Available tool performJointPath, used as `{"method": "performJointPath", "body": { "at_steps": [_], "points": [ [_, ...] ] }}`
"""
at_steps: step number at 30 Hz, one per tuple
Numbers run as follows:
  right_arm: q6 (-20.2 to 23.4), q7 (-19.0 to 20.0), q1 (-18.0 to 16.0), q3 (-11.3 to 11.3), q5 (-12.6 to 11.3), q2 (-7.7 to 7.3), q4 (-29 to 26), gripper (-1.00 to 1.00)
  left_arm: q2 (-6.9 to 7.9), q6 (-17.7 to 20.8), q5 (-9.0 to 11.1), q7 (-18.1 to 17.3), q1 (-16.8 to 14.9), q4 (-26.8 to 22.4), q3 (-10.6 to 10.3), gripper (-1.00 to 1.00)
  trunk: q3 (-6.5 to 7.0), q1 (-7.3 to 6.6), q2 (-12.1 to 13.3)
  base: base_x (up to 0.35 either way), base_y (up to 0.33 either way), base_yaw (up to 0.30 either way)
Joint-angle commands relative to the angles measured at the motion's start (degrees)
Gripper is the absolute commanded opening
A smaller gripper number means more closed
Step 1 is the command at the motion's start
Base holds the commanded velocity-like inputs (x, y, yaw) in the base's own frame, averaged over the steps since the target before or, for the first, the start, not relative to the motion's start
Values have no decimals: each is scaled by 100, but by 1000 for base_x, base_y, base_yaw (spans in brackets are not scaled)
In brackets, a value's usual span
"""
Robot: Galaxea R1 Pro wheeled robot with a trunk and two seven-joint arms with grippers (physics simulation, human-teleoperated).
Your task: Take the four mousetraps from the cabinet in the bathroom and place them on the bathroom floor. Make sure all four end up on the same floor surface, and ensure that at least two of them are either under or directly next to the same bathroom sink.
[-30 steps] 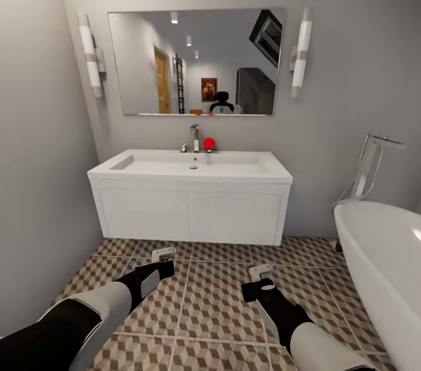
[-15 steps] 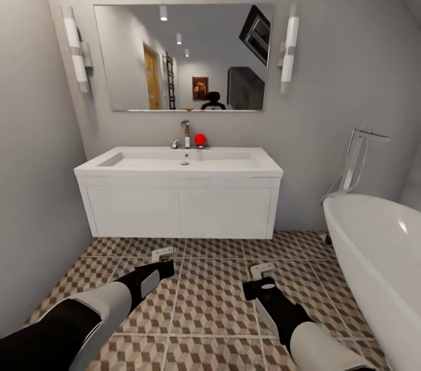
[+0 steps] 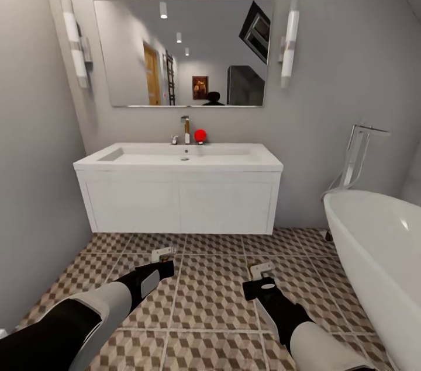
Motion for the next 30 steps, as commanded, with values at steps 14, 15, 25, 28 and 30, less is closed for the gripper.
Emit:
{"method": "performJointPath", "body": {
  "at_steps": [14, 15, 25, 28, 30],
  "points": [
    [50, -35, -4, 43, 25, -11, -10, -100, -1, 25, 26, 10, -4, -3, -49, -100, -258, 307, -566, 0, 0, 0],
    [50, -35, -5, 43, 25, -11, -10, -100, -1, 25, 26, 10, -4, -3, -49, -100, -276, 329, -606, 0, 0, 0],
    [36, -35, -3, 43, 25, -14, -10, -100, 4, 18, 27, 3, -4, -3, -49, -100, -366, 439, -806, 0, 0, 0],
    [33, -35, -5, 43, 25, -13, -10, -100, 6, 17, 27, 4, -4, -3, -49, -100, -366, 439, -806, 0, 0, 0],
    [33, -35, -6, 43, 25, -16, -10, -100, 7, 18, 28, 9, -4, -3, -49, -100, -366, 439, -806, 82, 0, 0]
  ]
}}
